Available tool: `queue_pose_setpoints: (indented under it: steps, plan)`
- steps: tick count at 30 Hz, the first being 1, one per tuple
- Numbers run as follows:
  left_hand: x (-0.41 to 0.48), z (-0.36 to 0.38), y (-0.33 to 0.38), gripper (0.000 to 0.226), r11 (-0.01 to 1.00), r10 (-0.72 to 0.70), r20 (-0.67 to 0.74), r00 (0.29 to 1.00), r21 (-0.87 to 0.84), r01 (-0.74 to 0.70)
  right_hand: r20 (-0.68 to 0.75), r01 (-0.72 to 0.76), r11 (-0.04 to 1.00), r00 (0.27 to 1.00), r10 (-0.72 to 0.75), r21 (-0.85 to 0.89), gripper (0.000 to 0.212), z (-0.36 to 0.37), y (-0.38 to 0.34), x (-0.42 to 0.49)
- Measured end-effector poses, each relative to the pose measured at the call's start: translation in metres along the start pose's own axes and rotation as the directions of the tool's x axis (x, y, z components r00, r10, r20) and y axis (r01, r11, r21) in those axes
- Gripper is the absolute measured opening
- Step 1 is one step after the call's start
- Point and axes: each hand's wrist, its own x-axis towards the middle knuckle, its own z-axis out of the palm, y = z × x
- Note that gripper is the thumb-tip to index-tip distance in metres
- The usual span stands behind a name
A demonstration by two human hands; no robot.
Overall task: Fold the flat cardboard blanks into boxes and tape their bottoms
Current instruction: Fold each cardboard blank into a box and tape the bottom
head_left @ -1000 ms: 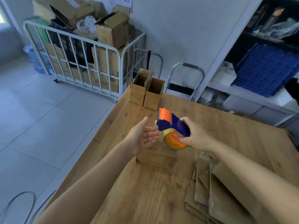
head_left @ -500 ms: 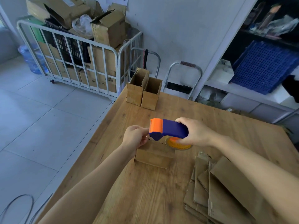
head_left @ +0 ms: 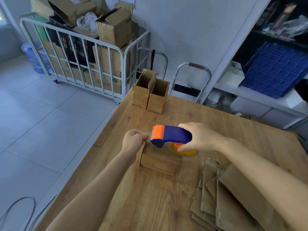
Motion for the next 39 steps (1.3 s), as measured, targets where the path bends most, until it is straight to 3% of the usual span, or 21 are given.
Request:
queue_pose_setpoints:
  steps: [6, 10, 14, 24, 30, 39]
  plan:
    - [0.015, -0.007, -0.009, 0.014, 1.000, -0.019, -0.030, 0.999, -0.004, 0.019, 0.029, -0.034, 0.999, 0.999, 0.034, -0.013, 0.050, -0.003, -0.008, 0.011]
    - [0.023, -0.015, -0.009, 0.021, 0.971, 0.082, -0.079, 0.993, 0.229, -0.062, 0.045, -0.035, 0.999, 0.998, 0.034, 0.011, 0.049, -0.004, -0.007, 0.010]
    - [0.024, -0.020, -0.008, 0.021, 0.942, 0.153, -0.087, 0.984, 0.314, -0.119, 0.036, -0.025, 1.000, 0.999, 0.025, -0.019, 0.046, -0.007, -0.006, 0.010]
    - [0.026, -0.012, -0.020, 0.018, 0.998, 0.045, 0.015, 0.999, 0.035, -0.046, -0.071, -0.057, 0.970, 0.995, 0.076, 0.234, 0.034, 0.004, 0.003, 0.011]
    - [0.026, -0.010, -0.024, 0.011, 0.982, -0.095, 0.097, 0.991, -0.153, 0.109, -0.020, -0.071, 0.979, 0.997, 0.076, 0.192, 0.035, 0.000, -0.005, 0.015]
    - [0.038, -0.005, -0.013, 0.014, 0.996, -0.092, 0.129, 0.987, 0.009, 0.092, 0.020, -0.147, 0.963, 0.989, 0.146, 0.226, 0.028, -0.004, -0.005, 0.019]
